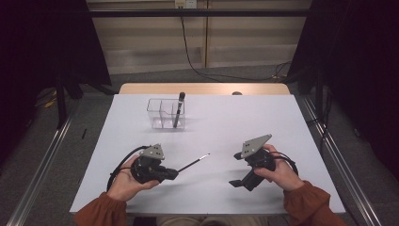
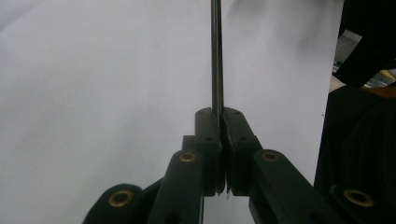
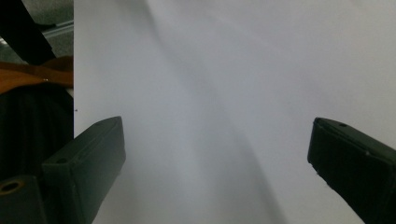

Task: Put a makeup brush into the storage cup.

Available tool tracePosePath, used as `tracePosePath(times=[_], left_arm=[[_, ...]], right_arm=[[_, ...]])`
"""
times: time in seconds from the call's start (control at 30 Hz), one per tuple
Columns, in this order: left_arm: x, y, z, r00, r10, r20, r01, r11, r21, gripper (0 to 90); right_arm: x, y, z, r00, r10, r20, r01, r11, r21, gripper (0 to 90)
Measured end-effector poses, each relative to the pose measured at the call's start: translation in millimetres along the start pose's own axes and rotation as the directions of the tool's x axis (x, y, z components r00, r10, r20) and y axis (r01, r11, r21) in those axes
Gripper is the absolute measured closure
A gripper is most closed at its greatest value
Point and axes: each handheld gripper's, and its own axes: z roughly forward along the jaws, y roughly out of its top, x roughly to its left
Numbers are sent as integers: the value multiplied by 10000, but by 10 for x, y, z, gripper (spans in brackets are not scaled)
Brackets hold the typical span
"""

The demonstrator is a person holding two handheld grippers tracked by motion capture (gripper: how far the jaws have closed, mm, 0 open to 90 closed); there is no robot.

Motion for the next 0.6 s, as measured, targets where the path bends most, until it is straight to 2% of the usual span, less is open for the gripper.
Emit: tracePosePath(times=[0.27,0.3,0.37,0.5,0.53,0.6], left_arm=[[-34,-3,5,9998,107,-160,-114,9990,-437,857],[-38,0,1,10000,20,-43,-22,9989,-475,857],[-55,12,-10,10000,84,24,-83,9983,-574,857],[-79,32,-49,9999,151,16,-149,9952,-969,857],[-88,34,-52,9999,96,-30,-98,9933,-1152,856],[-86,36,-60,9997,207,-93,-217,9925,-1202,856]], right_arm=[[32,-15,29,9995,307,-77,-311,9974,-656,35],[37,-18,26,9993,339,-143,-349,9964,-771,36],[46,-20,21,9993,345,-113,-355,9942,-1013,35],[64,-11,-3,9988,480,-129,-495,9851,-1649,28],[68,-5,-7,9977,593,-323,-641,9816,-1796,27],[82,7,-13,9950,730,-684,-858,9741,-2093,27]])
